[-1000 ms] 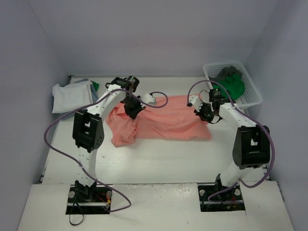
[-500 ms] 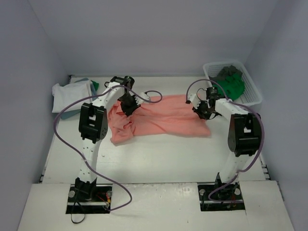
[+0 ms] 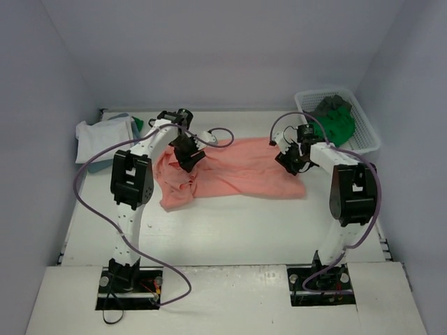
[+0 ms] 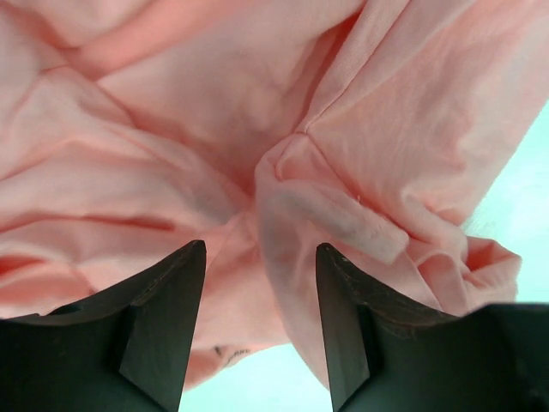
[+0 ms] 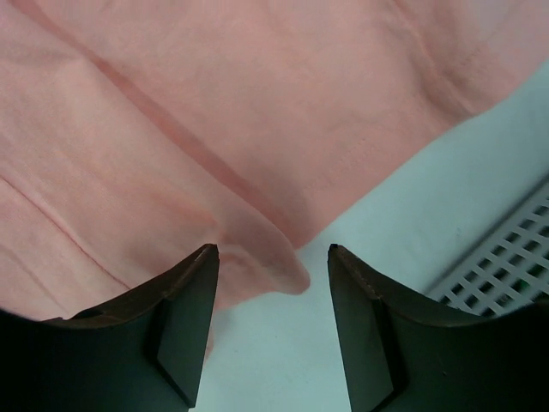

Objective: Fold and stack the t-shirts

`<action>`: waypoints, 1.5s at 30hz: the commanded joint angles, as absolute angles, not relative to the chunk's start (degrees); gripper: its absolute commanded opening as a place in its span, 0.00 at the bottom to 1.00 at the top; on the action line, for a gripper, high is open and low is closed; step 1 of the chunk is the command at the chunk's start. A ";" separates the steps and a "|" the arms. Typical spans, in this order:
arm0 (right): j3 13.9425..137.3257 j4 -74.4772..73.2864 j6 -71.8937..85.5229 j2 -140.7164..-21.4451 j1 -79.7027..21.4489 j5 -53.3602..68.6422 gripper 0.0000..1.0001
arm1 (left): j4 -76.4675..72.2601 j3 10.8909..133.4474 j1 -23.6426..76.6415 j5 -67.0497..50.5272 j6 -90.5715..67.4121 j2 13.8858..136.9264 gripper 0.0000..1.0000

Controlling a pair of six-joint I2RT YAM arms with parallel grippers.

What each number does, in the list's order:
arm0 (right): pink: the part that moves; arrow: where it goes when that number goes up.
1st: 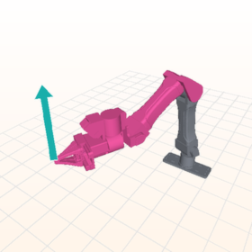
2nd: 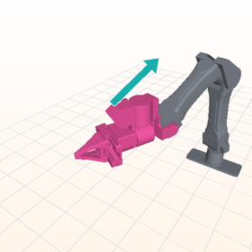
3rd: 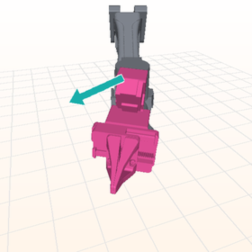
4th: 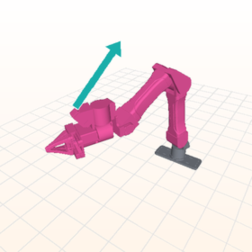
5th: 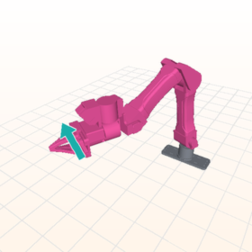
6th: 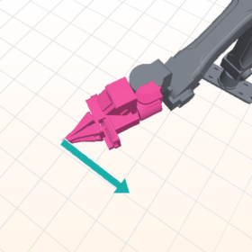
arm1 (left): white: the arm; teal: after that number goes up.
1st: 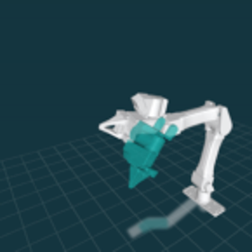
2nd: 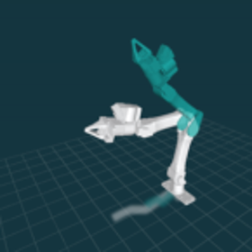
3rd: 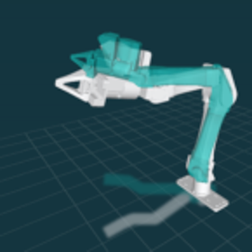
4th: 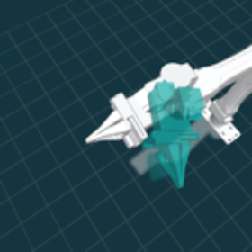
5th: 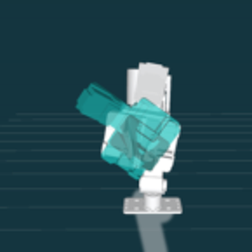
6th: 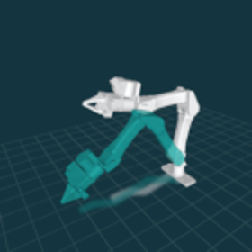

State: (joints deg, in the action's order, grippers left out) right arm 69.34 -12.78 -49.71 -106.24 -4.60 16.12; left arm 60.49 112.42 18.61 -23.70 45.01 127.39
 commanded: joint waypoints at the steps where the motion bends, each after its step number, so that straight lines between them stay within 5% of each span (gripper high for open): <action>1: 71.19 -10.28 -46.67 -99.23 -5.01 14.68 0.51 | 59.42 115.22 18.19 -23.91 43.07 118.13 0.49; 9: 76.28 -8.44 -43.78 -99.57 -4.75 15.38 0.58 | 52.31 118.30 17.40 -19.61 39.47 114.52 0.56; 28: 101.42 -10.37 -42.01 -126.03 -2.73 21.44 0.64 | 45.79 127.88 12.39 -17.57 36.56 128.23 0.57; 35: 107.14 -13.01 -42.36 -130.43 -2.55 21.88 0.64 | 45.88 128.58 11.87 -18.45 36.91 130.51 0.57; 40: 107.14 -14.06 -42.28 -131.31 -2.37 22.94 0.50 | 46.41 128.59 11.78 -18.81 37.26 131.84 0.58; 45: 106.17 -14.94 -43.06 -131.75 -2.29 23.91 0.59 | 47.28 128.15 11.78 -18.98 38.14 133.07 0.58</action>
